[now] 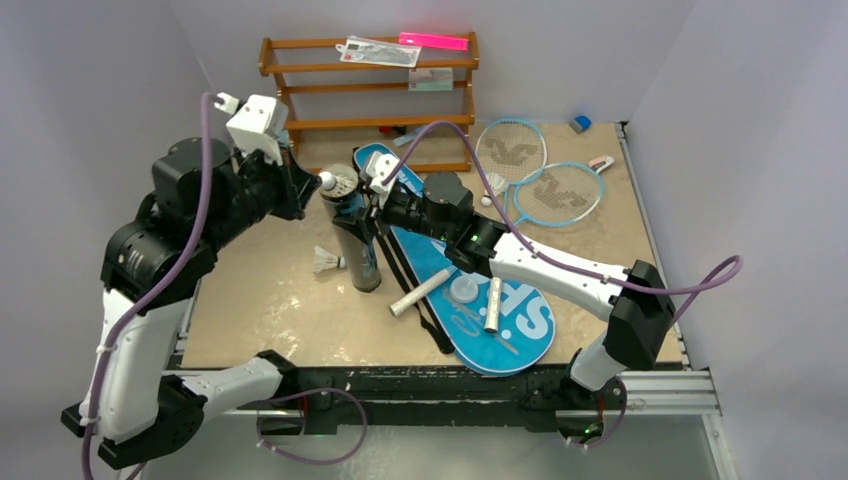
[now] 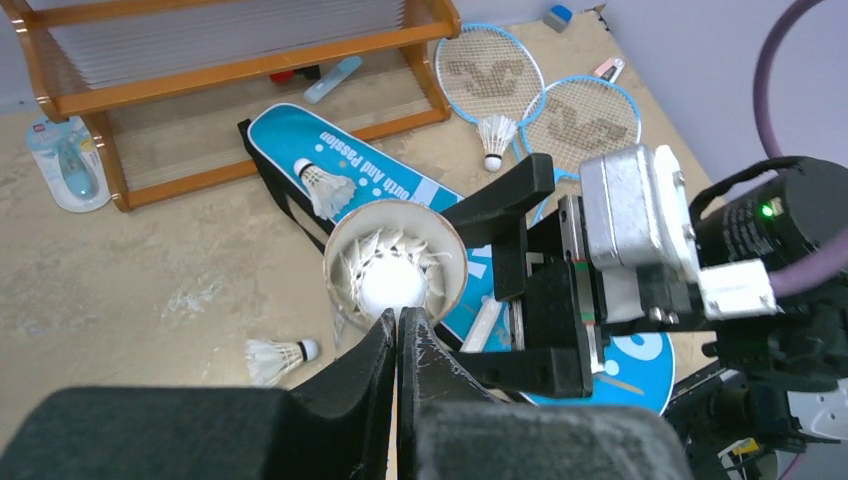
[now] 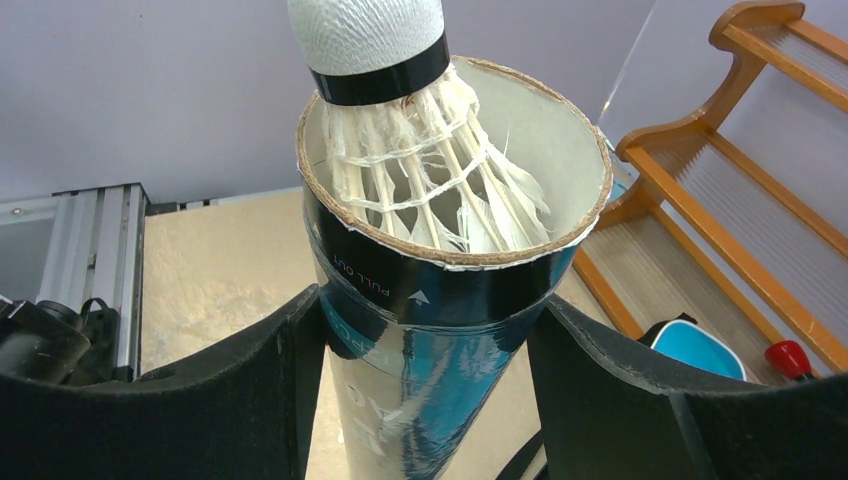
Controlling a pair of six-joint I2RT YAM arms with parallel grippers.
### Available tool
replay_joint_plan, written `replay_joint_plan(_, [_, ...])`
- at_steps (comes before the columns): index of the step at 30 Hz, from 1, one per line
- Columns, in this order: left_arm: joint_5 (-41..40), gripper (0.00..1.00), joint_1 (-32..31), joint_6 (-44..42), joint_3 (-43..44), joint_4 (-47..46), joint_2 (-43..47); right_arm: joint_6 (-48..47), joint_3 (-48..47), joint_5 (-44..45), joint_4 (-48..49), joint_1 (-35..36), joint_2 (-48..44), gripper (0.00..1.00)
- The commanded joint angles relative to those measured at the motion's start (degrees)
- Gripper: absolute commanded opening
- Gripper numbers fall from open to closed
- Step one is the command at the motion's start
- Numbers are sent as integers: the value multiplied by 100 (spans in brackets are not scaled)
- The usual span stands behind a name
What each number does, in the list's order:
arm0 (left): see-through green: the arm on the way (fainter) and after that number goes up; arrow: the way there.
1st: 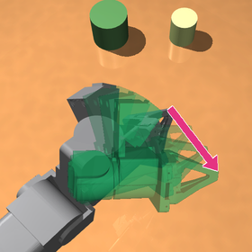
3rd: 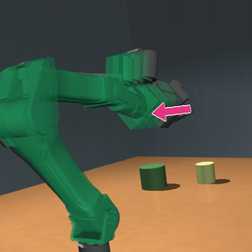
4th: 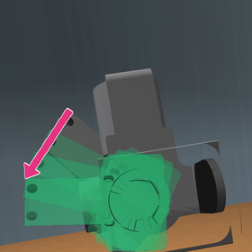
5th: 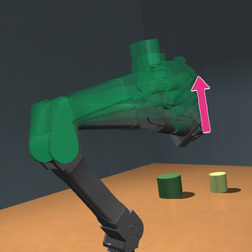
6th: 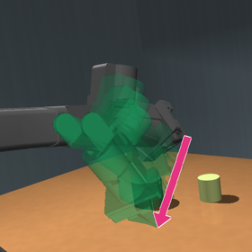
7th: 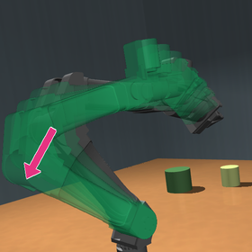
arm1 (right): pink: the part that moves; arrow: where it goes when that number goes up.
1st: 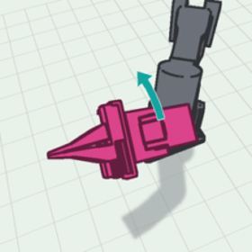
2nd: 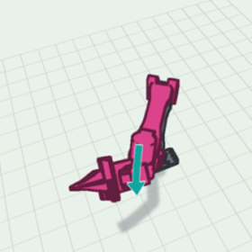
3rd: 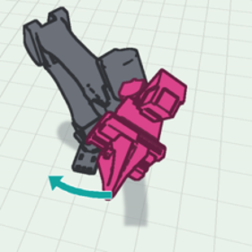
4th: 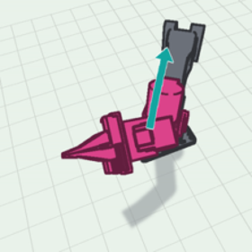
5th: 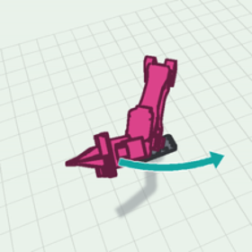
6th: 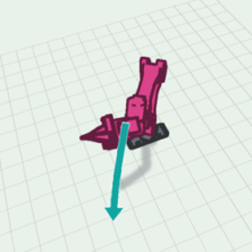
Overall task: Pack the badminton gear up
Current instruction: Place the shuttlecock at the shuttle tube.
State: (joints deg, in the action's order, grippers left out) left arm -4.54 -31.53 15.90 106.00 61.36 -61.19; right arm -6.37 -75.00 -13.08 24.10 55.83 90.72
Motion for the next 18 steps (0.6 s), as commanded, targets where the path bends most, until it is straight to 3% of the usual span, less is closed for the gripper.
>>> replay_joint_plan(1, [-12, 0, -8, -8, -43, -312, -142, 32, -277, -51, 3, 15, -43, 59])
replay_joint_plan(18, [-110, 0, -5, -147, -309, -537, -430, 13, -243, -142, -26, 11, -69, 59])
